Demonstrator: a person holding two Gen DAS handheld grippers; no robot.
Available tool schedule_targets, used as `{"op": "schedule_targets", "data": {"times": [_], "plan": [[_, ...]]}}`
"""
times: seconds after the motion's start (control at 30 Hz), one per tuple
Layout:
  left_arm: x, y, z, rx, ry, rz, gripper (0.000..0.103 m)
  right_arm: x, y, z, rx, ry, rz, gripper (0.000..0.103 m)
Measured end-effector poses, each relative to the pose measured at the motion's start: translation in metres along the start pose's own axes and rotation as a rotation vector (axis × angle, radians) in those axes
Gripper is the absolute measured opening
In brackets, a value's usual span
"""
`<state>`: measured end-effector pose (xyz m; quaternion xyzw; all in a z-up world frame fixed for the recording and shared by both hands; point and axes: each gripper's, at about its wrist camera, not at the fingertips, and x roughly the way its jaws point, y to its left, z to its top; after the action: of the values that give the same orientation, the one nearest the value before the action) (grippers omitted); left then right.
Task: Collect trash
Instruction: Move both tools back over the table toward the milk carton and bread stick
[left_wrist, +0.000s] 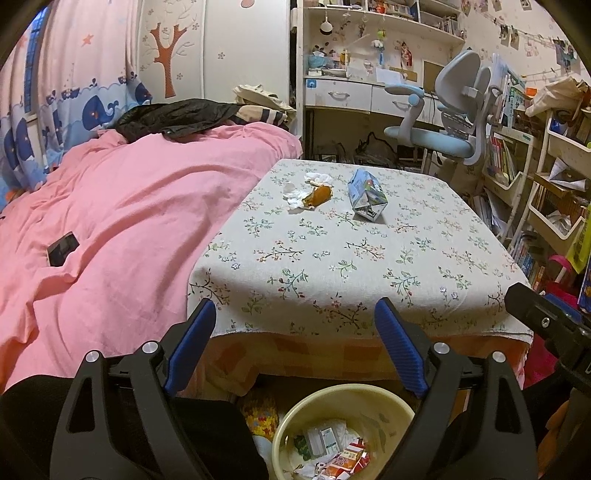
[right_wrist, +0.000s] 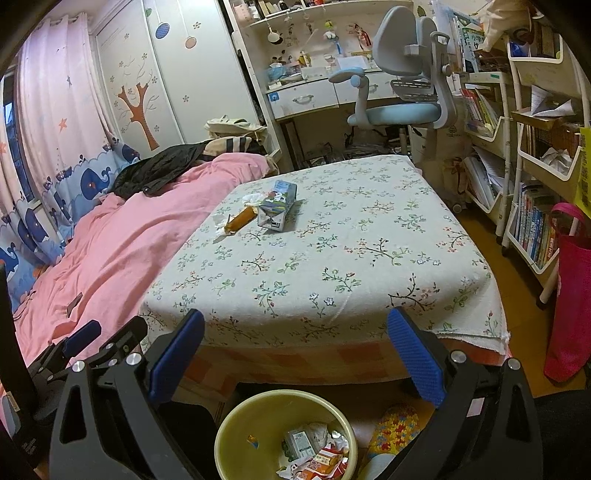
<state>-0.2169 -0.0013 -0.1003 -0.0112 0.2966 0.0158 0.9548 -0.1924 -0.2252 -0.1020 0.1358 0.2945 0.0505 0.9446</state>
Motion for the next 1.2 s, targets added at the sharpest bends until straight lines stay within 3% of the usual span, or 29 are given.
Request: {"op": "schedule_targets", "data": {"times": [0.73,1.2], "plan": [[0.002,0.001,0.004,-0.006,-0.017,-0.004,0.085,0.005,-0.001,0.003,0.002,-0.007,0.006,0.095],[0.016,0.017,0.053,-0.050,-0.073,0.020,0.089,0.023,0.002,0.031,-0.005,-0.022,0.017,0.095]]}}
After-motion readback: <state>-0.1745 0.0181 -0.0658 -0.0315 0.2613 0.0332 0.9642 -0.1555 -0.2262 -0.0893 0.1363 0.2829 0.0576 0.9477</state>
